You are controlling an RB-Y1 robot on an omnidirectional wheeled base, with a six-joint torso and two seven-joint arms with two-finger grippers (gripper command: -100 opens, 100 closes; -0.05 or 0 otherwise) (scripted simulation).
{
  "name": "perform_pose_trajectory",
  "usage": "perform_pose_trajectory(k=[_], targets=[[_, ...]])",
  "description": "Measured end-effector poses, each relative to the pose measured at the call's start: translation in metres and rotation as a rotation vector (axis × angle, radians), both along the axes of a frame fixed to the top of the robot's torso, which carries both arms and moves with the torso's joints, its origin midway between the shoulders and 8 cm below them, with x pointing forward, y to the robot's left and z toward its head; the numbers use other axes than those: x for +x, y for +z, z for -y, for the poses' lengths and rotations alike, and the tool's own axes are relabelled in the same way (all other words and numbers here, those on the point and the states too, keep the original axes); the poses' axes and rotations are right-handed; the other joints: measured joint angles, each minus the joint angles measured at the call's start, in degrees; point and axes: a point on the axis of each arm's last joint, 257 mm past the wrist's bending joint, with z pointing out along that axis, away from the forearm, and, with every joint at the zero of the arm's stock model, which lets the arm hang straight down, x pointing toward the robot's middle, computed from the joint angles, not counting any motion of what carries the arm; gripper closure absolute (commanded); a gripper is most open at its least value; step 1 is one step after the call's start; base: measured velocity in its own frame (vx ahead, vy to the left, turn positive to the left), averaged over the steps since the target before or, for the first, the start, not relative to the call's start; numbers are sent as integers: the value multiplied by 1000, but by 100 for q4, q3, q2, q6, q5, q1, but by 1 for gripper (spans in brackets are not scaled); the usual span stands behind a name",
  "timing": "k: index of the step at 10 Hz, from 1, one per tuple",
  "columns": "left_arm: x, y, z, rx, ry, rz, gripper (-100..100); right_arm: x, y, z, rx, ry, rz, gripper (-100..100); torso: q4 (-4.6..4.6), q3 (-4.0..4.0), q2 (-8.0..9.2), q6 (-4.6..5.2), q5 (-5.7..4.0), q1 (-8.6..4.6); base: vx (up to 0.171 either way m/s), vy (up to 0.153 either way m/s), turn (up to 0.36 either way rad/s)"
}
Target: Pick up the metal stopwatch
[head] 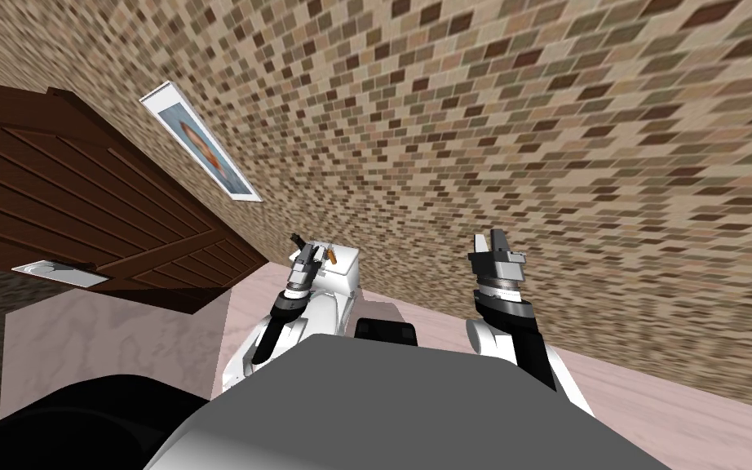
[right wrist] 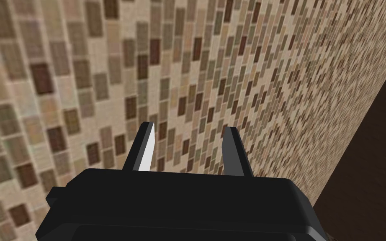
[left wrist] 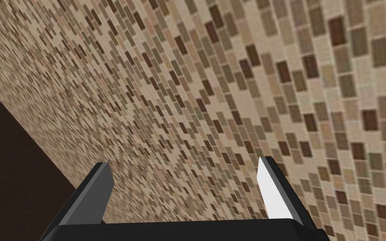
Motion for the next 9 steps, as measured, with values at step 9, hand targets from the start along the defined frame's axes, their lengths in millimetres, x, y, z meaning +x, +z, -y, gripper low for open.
perform_pose_trajectory(k=[9], targets=[[-13, -104, -48, 292, 8, -257, -100, 0, 0, 0, 0, 0, 0, 0, 1, 1, 1, 0, 0, 1, 24, -35, -16]])
